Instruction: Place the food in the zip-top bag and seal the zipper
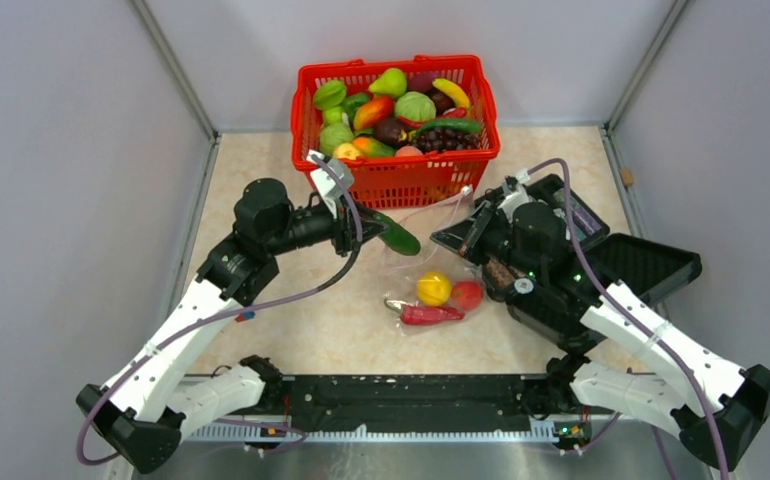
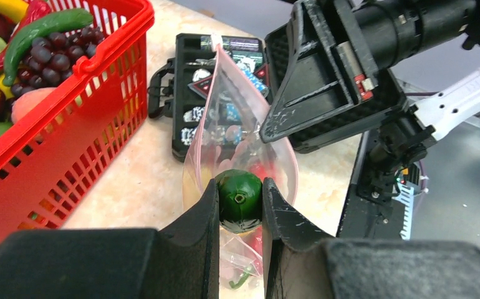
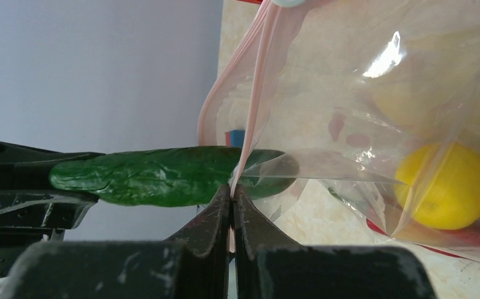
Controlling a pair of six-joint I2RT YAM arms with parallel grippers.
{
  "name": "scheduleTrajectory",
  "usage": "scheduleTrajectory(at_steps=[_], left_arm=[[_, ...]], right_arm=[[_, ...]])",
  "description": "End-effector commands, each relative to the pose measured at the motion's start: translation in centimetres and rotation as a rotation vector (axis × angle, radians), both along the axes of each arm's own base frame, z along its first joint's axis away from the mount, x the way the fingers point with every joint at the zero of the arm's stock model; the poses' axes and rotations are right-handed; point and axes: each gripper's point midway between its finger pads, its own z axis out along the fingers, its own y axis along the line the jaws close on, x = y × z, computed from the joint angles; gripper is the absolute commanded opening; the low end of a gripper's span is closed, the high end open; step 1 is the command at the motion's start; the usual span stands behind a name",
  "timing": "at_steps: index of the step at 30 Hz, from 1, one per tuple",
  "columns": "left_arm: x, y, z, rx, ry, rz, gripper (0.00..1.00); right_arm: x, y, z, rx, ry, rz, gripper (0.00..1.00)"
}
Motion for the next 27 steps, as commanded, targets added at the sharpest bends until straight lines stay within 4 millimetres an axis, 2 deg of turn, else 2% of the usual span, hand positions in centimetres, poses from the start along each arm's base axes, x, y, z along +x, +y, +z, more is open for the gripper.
scheduleTrajectory(at_steps=[1,5,8,14,18,22,24,25,26,27], left_arm=[[1.2,0.5,2.7,-0.016,-0.111,0.084,0.00],[2.7,0.5,2.3,0.031,-0.156,0.171,0.00],[3.1,-0.4,2.3,0.048,-0.180,0.179,0.00],[2.4,-3.1,2.9,0.043,-0.216,0.101,0.00],[1.4,-4.4,3.4,-0.010,-0.223,0.024,0.00],[0.3,-5.6,2.0,0.010,-0.173,-0.078,0.00],[-0.1,-5.8,0.7,0.034,-0.141,-0.106,0.05],[0.0,-5.8,0.1,0.042,-0.129,-0.102,0.11],[0.1,-5.8,-0.4,0.050,-0.118,-0.095,0.19],[0.2,-5.7,-1.1,0.062,-0.104,-0.090,0.35]], right_arm=[[-0.6,0.1,2.0,0.044,-0.051,0.027,0.00],[-1.7,1.0,3.7,0.088,-0.107,0.112,0.00],[-2.6,1.4,5.1,0.120,-0.149,0.172,0.00],[-3.5,1.6,6.2,0.121,-0.198,0.231,0.00],[-3.4,1.2,6.1,0.117,-0.200,0.212,0.00],[-3.1,0.9,5.7,0.109,-0.184,0.183,0.00],[-2.8,0.6,5.3,0.091,-0.171,0.156,0.00],[-2.7,0.4,5.2,0.086,-0.170,0.146,0.00],[-2.7,0.3,5.1,0.083,-0.169,0.140,0.00],[-2.7,0.2,5.2,0.084,-0.171,0.135,0.00]])
